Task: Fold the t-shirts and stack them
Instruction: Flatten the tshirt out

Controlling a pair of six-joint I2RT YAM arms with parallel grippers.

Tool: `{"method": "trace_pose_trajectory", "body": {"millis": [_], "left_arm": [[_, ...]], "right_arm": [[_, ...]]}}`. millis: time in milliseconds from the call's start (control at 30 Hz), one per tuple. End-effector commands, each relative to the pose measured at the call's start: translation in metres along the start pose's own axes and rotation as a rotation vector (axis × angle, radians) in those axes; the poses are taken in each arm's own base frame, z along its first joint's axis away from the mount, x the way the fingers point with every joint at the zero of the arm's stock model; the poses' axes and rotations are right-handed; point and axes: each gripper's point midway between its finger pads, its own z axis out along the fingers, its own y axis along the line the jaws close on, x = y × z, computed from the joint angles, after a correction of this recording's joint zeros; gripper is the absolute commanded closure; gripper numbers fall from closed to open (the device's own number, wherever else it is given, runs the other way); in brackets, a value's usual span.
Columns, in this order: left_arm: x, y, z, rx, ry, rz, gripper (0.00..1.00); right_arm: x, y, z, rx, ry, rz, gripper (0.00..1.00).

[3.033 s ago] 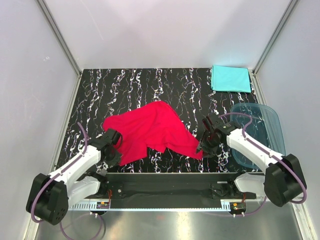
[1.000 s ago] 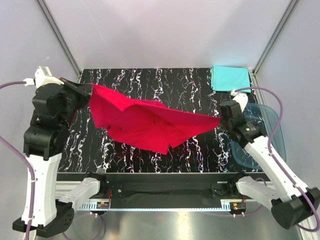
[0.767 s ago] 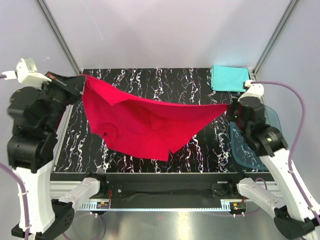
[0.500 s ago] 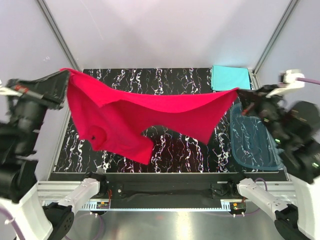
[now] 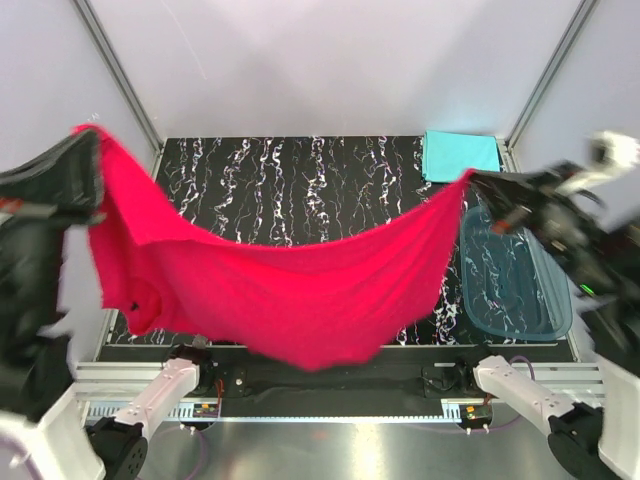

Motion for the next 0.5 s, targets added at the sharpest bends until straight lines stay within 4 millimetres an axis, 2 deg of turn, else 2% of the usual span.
{"method": "trace_pose_trajectory", "body": {"millis": [0, 33, 67, 100, 167, 200, 267, 300, 333, 367, 400, 467], "left_arm": [[0.089, 0.059, 0.055, -0.141, 0.128, 0.063, 1.00], [0.100, 0.072, 0.066, -0.177, 0.122, 0.085, 1.00], [0.134, 0.091, 0.073, -0.217, 0.183, 0.104, 1.00], [0.160, 0.108, 0.091, -0.239, 0.213, 0.140, 1.00], [0.202, 0.135, 0.107, -0.274, 0.270, 0.160, 1.00], [0.241, 0.160, 0.123, -0.290, 0.315, 0.174, 1.00], [0.281, 0.184, 0.137, -0.296, 0.360, 0.180, 1.00], [0.318, 0.209, 0.148, -0.315, 0.418, 0.185, 1.00], [0.335, 0.215, 0.158, -0.284, 0.437, 0.192, 1.00], [0.351, 0.225, 0.164, -0.290, 0.458, 0.195, 1.00], [0.380, 0.249, 0.175, -0.311, 0.479, 0.183, 1.00], [0.413, 0.260, 0.186, -0.250, 0.523, 0.151, 1.00]], "right_arm": [[0.060, -0.036, 0.074, 0.088, 0.126, 0.039, 1.00], [0.070, -0.048, 0.094, 0.118, 0.126, 0.023, 1.00], [0.097, -0.065, 0.109, 0.167, 0.172, 0.007, 1.00], [0.112, -0.081, 0.133, 0.198, 0.184, -0.039, 1.00], [0.151, -0.110, 0.157, 0.265, 0.245, -0.075, 1.00], [0.172, -0.126, 0.180, 0.285, 0.270, -0.099, 1.00], [0.192, -0.158, 0.198, 0.347, 0.297, -0.114, 1.00], [0.201, -0.172, 0.207, 0.371, 0.304, -0.118, 1.00], [0.225, -0.194, 0.224, 0.395, 0.335, -0.126, 1.00], [0.232, -0.212, 0.231, 0.421, 0.347, -0.132, 1.00], [0.261, -0.234, 0.243, 0.444, 0.395, -0.140, 1.00], [0.275, -0.262, 0.254, 0.474, 0.410, -0.135, 1.00]]}}
